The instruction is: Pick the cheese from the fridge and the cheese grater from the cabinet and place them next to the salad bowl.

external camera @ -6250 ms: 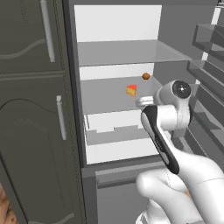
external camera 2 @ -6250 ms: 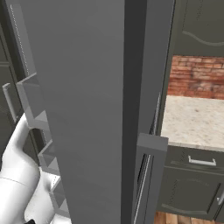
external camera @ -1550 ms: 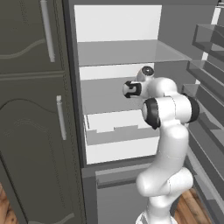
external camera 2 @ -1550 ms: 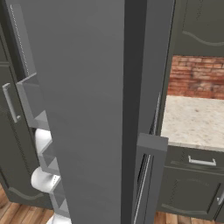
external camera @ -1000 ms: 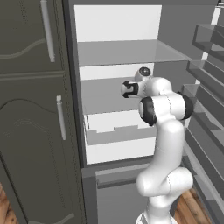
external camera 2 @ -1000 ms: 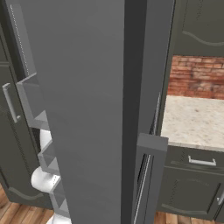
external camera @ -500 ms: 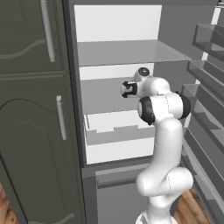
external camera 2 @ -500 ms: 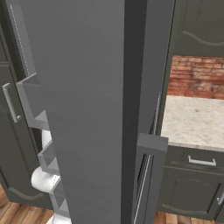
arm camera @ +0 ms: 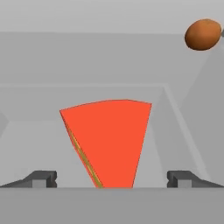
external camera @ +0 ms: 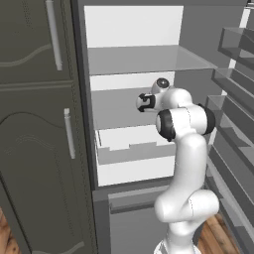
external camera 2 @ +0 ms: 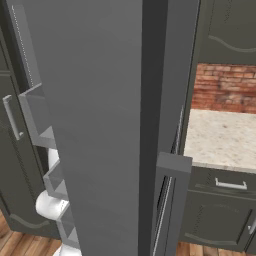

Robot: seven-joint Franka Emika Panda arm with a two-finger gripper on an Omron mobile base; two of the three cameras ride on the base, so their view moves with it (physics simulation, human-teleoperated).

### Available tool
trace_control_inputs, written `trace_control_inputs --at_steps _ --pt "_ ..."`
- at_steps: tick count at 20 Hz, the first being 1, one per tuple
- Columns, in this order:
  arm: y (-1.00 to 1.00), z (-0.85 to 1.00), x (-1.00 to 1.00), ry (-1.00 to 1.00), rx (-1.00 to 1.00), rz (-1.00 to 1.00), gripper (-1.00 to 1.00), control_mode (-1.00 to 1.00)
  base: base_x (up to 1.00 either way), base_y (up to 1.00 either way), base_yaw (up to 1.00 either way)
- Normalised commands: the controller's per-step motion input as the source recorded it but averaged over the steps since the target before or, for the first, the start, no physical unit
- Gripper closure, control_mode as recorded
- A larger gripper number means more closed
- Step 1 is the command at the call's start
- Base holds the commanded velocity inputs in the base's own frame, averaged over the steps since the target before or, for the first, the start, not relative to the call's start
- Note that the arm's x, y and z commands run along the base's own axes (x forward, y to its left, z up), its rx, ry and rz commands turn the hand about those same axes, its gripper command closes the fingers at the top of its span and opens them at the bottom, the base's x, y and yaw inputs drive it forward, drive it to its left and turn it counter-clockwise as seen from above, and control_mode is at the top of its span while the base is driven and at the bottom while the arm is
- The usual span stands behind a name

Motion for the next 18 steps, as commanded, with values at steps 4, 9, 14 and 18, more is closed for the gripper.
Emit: trace_control_inputs --at_steps 4,9,14,18 --pt "0.0 -0.1 0.0 0.0 0.02 0.0 -1.0 -1.0 0.0 0.0 0.0" --pt "0.0 -0.07 0.01 0.0 0.0 0.0 1.0 -1.0 0.0 0.0 0.0" --pt "0.0 -0.04 0.01 0.0 0.0 0.0 1.0 -1.0 0.0 0.0 0.0" --pt "0.0 0.0 0.01 0.0 0.0 0.0 1.0 -1.0 0.0 0.0 0.0"
